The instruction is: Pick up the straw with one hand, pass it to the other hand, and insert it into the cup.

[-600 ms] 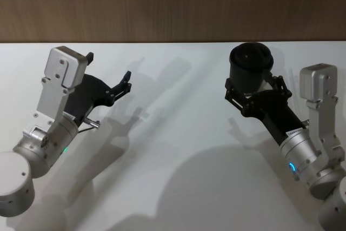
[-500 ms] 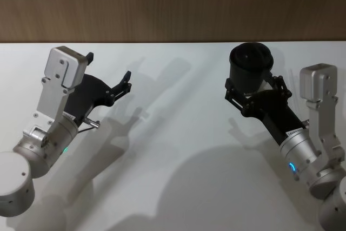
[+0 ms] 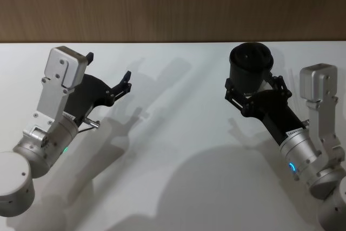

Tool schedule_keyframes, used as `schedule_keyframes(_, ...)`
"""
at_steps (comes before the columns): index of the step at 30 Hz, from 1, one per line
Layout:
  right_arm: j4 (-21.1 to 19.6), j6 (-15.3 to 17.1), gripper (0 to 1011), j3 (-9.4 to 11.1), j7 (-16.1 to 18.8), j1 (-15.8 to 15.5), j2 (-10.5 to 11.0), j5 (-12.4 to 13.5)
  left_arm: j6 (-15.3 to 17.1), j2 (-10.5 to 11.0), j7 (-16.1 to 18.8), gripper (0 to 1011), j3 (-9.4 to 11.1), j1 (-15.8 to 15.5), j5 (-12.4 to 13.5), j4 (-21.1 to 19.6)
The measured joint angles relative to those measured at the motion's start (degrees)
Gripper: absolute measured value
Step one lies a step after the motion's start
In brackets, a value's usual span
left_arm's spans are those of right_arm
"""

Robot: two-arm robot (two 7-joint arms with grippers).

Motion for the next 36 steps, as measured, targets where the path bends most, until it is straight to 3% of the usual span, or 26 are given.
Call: schedule_keyframes(36,0.0,0.0,1000,0.0,0.0,0.0,0.0,0.0,0.0,0.0,0.0,1003,0.0,0.0,0.0,0.0)
